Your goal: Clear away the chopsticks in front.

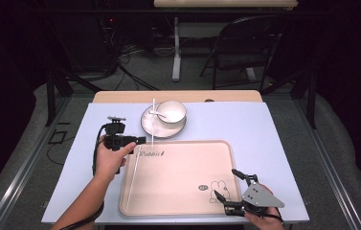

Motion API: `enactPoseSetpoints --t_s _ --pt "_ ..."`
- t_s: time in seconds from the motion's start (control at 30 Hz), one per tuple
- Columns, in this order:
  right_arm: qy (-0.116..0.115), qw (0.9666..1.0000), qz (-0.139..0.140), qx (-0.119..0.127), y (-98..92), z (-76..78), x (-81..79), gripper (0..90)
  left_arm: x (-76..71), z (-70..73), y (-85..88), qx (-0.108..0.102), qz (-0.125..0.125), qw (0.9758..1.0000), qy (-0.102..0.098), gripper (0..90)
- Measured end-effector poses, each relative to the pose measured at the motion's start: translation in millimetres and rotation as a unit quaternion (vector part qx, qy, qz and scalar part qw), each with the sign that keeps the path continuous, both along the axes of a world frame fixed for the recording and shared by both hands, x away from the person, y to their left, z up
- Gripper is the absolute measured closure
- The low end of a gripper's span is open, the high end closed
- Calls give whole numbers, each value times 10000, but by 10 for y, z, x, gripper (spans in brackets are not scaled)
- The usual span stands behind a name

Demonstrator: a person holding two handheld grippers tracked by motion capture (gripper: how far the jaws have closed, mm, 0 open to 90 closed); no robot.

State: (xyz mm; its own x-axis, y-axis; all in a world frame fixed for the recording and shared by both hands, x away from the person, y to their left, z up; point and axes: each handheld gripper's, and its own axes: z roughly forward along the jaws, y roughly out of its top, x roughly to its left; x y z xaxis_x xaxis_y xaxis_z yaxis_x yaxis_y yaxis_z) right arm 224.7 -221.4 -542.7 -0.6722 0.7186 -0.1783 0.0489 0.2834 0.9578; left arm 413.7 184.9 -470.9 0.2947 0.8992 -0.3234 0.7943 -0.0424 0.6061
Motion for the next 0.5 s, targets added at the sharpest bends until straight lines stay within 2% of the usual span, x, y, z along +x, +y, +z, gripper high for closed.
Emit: enactPoseSetpoints --t_s 0.07,0.1,0.23,0.4,0.5 --pt "4 10000 -1 -1 2 0 0 135 0 0 0 0 0 10000 0 296" --pt "4 10000 -1 -1 2 0 0 134 43 23 1 46 4 10000 -66 296" --pt "9 10000 5 0 2 0 0 134 117 36 -8 79 72 9998 -154 380" --pt "7 10000 4 5 0 0 1 135 245 74 -44 236 157 9995 -140 439" --pt "4 10000 2 8 -2 1 2 135 312 116 -72 370 212 9988 -234 449"
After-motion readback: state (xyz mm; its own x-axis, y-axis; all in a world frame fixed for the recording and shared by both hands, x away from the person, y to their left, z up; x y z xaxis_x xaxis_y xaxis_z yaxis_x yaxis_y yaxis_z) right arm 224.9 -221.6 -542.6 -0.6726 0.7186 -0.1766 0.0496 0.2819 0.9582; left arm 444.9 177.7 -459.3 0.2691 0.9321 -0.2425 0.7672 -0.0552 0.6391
